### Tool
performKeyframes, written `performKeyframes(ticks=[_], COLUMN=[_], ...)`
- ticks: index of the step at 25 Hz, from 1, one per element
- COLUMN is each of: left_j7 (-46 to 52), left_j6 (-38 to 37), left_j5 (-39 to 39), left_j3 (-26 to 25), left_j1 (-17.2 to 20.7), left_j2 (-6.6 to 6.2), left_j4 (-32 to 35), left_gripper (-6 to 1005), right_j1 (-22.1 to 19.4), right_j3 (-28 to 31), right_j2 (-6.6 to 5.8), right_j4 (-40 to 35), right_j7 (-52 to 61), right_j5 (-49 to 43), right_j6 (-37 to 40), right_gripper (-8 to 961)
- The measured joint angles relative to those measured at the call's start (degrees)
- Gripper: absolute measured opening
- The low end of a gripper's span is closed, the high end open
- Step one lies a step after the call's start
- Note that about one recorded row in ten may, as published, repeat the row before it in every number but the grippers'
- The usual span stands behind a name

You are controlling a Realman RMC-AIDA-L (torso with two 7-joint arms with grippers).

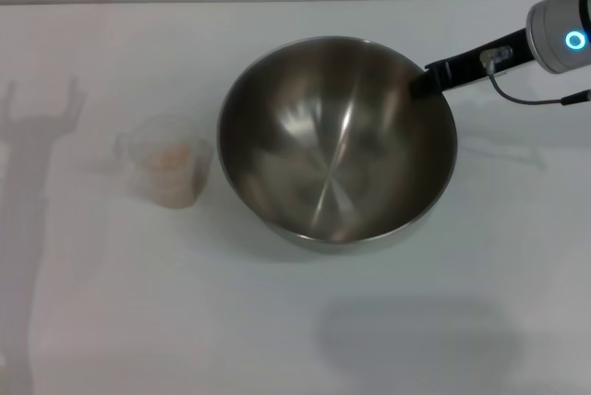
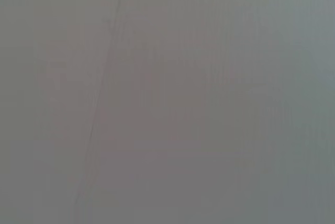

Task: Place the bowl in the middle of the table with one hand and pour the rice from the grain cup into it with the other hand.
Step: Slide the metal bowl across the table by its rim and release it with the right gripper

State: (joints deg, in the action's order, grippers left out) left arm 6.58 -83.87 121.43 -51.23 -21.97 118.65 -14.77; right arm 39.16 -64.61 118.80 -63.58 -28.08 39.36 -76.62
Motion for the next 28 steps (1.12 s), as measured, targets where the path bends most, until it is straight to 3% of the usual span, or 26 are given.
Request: performKeyframes(ticks=[12,20,28], left_j7=[0.02,0.02,0.04], left_j6=[-0.12,-0.38,-1.97], left_j5=[0.04,0.04,0.03], left_j3=[0.15,0.16,0.16], left_j1=[0.01,0.23,0.87], left_j2=[0.08,0.19,0.14], left_j4=[-0.10,-0.09,-0.16], left_gripper=[863,863,864], right_j1=[0.22,0.91,0.45], right_j3=[0.02,-1.21,-2.31], right_j2=[-0.06,-0.06,-0.02], right_j4=[0.48,-1.62,-10.47], right_j7=[0.04,-0.24,-0.25], right_j5=[-2.13,-2.84,-2.89], right_j6=[0.08,0.10,0.47], right_gripper=[24,147,423])
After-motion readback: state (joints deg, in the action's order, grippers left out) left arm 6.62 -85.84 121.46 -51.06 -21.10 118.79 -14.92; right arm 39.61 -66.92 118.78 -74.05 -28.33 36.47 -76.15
